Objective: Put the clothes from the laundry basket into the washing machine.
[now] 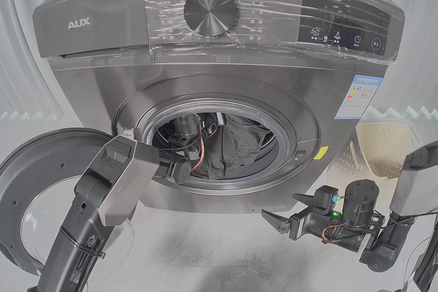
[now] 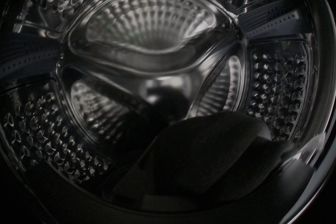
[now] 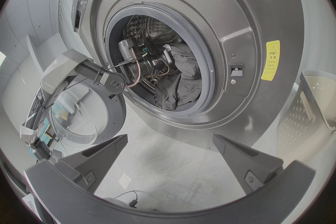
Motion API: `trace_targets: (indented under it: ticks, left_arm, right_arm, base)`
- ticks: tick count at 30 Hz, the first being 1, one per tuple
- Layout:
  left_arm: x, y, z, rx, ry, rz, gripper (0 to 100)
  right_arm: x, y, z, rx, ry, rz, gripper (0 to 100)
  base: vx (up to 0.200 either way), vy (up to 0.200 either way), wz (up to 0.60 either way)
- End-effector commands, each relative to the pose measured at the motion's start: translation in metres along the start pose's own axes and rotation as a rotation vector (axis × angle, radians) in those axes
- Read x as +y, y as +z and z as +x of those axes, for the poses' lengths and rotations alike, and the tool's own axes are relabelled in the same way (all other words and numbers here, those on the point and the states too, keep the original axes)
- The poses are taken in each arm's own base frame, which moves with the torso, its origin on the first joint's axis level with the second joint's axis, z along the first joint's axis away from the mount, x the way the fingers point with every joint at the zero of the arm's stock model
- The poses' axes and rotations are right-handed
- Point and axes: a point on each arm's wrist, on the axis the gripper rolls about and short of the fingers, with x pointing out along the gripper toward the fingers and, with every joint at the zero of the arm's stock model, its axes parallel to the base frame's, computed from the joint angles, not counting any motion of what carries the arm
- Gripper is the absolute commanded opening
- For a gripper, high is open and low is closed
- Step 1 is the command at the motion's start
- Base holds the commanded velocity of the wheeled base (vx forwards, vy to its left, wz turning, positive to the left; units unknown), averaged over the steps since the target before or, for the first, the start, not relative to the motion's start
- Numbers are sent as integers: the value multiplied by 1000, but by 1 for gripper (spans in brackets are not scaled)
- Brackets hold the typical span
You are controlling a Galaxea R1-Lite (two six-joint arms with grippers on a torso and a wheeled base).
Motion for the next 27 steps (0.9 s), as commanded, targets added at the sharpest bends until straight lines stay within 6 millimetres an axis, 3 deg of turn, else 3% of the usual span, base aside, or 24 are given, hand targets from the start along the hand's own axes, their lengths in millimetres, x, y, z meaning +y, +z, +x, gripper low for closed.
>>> trace_targets:
  ticks: [1, 7, 8, 9, 13, 24, 27]
  left_arm:
    - [4, -12, -4, 40, 14, -8, 100]
    - [-4, -7, -23, 129, -10, -13, 100]
    - [-11, -8, -37, 201, -50, -5, 100]
    - [-11, -8, -37, 201, -50, -5, 100]
    - [-19, -10, -71, 342, -126, 14, 100]
    - [-12, -37, -101, 500, -169, 101, 100]
    - [-10, -33, -113, 536, -189, 115, 100]
  right_arm:
    - [-1, 0, 0, 0, -3, 1, 100]
    - [-1, 0, 0, 0, -4, 1, 100]
    - [-1, 0, 0, 0, -2, 1, 100]
    - [-1, 0, 0, 0, -2, 1, 100]
    - [-1, 1, 0, -3, -2, 1, 100]
    - [-1, 0, 0, 1, -4, 1, 100]
    - [-2, -1, 0, 3, -5, 2, 100]
  base:
    - [0, 0, 0]
    - [0, 0, 0]
    - [0, 0, 0]
    - [0, 0, 0]
    - [0, 0, 0]
    - [0, 0, 0]
    - [0, 0, 0]
